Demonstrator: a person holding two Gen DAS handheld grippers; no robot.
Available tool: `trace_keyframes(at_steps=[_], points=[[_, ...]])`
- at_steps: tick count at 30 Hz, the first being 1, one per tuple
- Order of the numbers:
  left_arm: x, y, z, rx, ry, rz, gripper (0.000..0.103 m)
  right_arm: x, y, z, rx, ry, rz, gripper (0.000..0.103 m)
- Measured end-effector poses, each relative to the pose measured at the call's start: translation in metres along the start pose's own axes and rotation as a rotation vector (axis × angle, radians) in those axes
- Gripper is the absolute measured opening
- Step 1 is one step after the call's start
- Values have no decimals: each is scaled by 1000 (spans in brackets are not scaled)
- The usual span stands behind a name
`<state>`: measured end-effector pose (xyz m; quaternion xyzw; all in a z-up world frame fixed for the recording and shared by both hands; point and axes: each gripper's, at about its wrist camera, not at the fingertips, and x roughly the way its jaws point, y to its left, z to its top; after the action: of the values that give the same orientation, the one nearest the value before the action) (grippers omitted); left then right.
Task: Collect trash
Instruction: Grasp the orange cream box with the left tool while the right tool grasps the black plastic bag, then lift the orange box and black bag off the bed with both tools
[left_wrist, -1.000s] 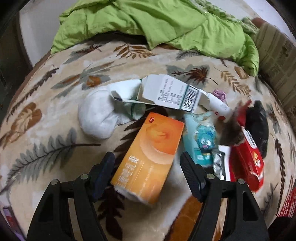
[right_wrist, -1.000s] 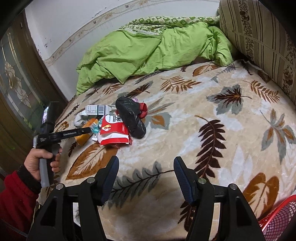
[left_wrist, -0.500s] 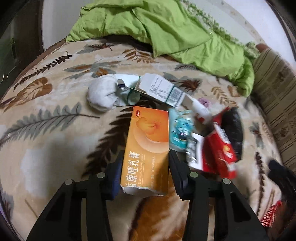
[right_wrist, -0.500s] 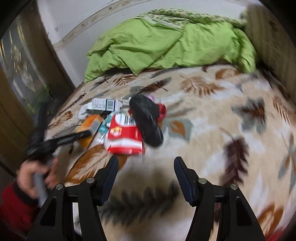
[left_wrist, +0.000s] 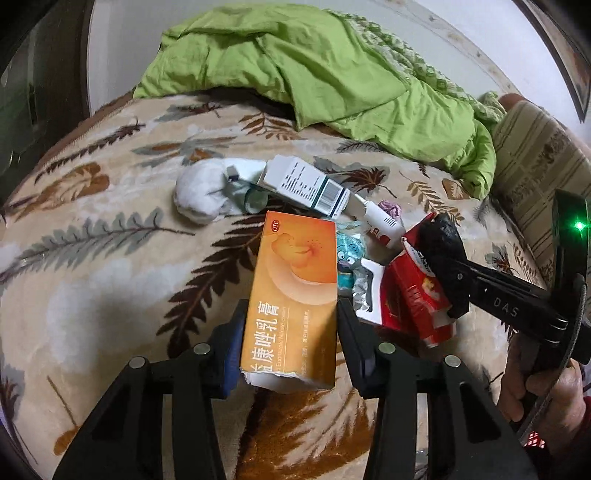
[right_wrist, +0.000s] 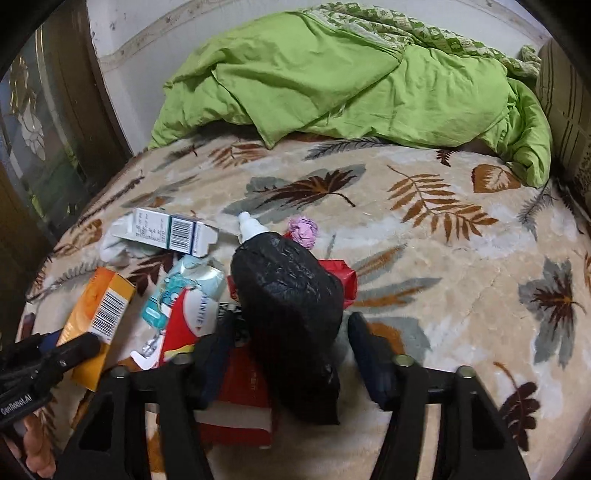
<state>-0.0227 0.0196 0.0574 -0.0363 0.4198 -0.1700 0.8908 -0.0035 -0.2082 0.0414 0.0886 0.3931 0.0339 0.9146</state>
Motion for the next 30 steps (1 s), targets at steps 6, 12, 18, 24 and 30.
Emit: trace_keyframes(at_steps=[6, 12, 18, 24, 30], points=[[-17, -9, -7, 14, -45, -3, 45, -32, 0, -7, 30, -69, -20, 39], [-37, -28, -35, 36, -46, -23, 45, -77, 14, -30, 44, -127, -18, 39], [-49, -40, -53, 74, -62, -7, 45, -107, 31, -66, 26, -138, -2, 40], [-47, -45, -54, 101, -66, 10, 45, -121, 23, -79, 55, -155, -13, 40], [-46, -48, -55, 114, -72, 14, 45, -115, 21, -78, 70, -142, -21, 40]])
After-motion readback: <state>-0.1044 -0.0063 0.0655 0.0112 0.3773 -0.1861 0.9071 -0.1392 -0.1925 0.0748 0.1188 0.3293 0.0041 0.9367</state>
